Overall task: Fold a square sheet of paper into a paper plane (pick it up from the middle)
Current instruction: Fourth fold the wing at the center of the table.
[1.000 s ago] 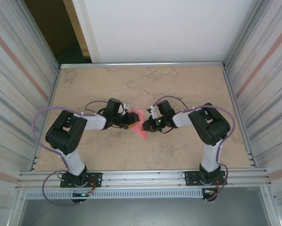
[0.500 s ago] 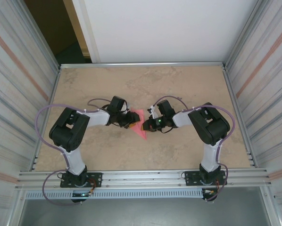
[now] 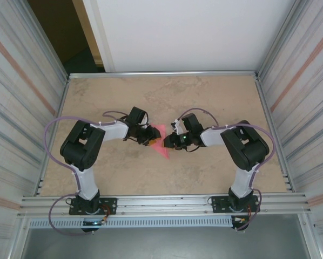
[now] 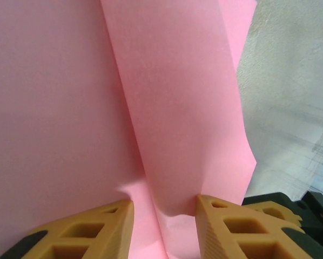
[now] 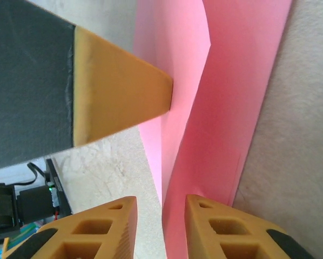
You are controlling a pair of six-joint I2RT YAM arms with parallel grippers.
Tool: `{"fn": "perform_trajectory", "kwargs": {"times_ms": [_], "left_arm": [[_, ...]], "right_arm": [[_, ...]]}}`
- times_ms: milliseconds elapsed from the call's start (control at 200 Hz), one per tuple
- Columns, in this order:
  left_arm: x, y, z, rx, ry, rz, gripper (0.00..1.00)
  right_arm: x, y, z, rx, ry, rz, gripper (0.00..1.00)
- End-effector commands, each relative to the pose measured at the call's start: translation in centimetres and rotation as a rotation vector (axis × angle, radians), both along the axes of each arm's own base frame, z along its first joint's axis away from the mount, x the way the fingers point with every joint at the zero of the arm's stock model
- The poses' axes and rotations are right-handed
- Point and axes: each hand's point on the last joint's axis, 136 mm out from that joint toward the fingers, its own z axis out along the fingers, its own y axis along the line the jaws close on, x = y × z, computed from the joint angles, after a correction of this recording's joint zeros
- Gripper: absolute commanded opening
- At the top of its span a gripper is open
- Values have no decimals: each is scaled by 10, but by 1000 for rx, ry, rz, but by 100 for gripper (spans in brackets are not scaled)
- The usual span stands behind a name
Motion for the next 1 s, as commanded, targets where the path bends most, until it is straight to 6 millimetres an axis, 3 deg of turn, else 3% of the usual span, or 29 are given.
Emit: {"fn": "perform_trajectory", "kwargs": {"times_ms": [0, 150, 396, 621, 997], "left_arm": [[-40, 42, -67, 243, 195, 45, 38], [-43, 45, -70, 262, 212, 43, 38], [-51, 51, -79, 299, 248, 41, 39], [-55, 55, -85, 322, 269, 43, 40], [-57, 54, -87, 313, 275, 42, 40]], "right_arm": [[3, -13, 6, -48, -28, -68, 32], [7, -21, 5, -114, -68, -121, 33], [6, -10, -6, -214, -107, -121, 32], [2, 2, -11, -205, -100, -87, 24], [-2, -6, -27, -164, -46, -83, 19]]}}
